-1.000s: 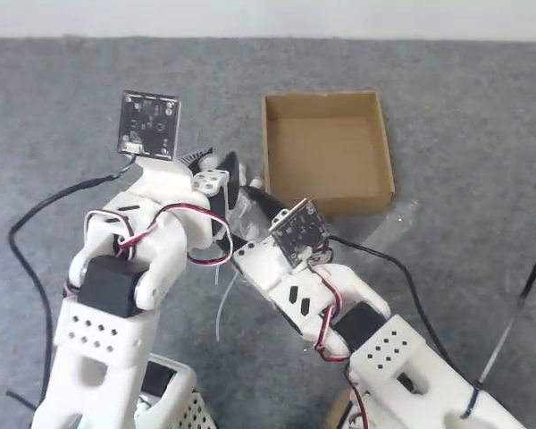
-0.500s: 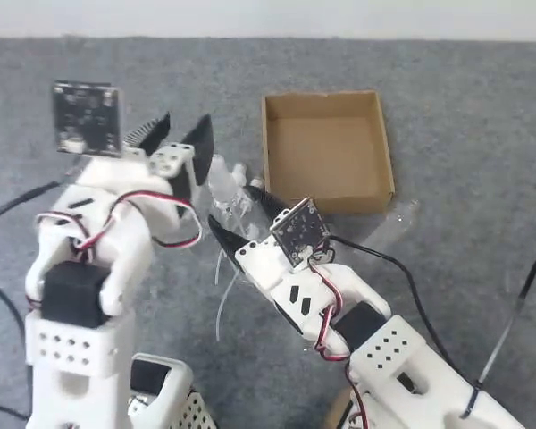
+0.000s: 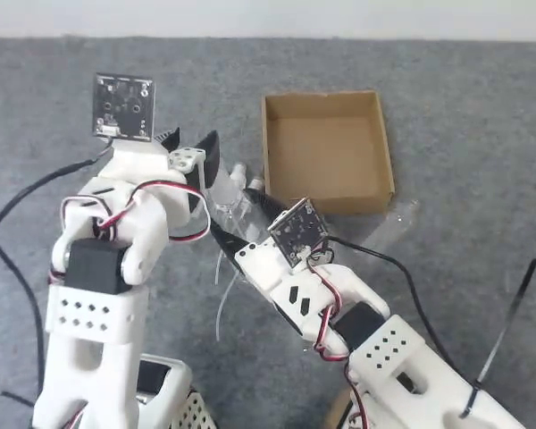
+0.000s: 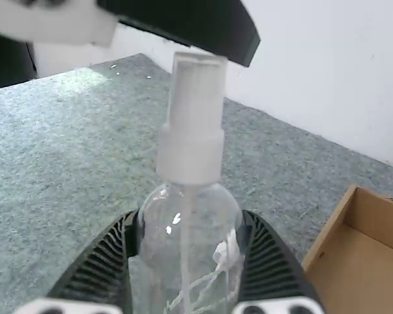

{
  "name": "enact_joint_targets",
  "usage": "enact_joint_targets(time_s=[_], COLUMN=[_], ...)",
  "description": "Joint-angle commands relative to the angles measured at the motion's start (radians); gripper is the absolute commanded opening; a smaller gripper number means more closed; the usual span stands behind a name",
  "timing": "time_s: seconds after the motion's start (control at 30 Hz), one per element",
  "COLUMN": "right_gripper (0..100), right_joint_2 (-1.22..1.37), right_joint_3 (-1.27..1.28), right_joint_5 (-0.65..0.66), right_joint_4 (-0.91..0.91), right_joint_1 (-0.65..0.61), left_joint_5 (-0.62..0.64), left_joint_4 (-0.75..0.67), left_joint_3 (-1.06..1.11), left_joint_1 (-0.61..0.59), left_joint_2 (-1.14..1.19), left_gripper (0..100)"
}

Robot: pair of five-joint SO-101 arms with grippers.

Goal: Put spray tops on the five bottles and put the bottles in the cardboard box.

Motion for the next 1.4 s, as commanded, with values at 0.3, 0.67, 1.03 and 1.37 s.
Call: enact_joint_targets(time_s=[0.3,0.67,1.03,1.37], right_gripper=[0.6,0.6,0.6,0.6], right_joint_2=[0.191,0.631,0.476,0.432], right_joint_3=[-0.43,-0.991,-0.994,-0.925], right_joint_5=[-0.138,-0.149,-0.14,-0.071], right_joint_4=[0.188,0.561,0.782,0.674], right_joint_1=[0.288,0.196,0.116,0.193], left_joint_5=[-0.04,-0.046,-0.08,-0.08], left_joint_4=[-0.008,-0.226,-0.333,-0.327], left_joint_3=[0.249,0.628,0.69,0.699], left_joint_1=[-0.048,0.091,0.015,0.011], left_joint_2=[-0.348,-0.41,-0.404,-0.411], left_gripper=[21,34,33,33])
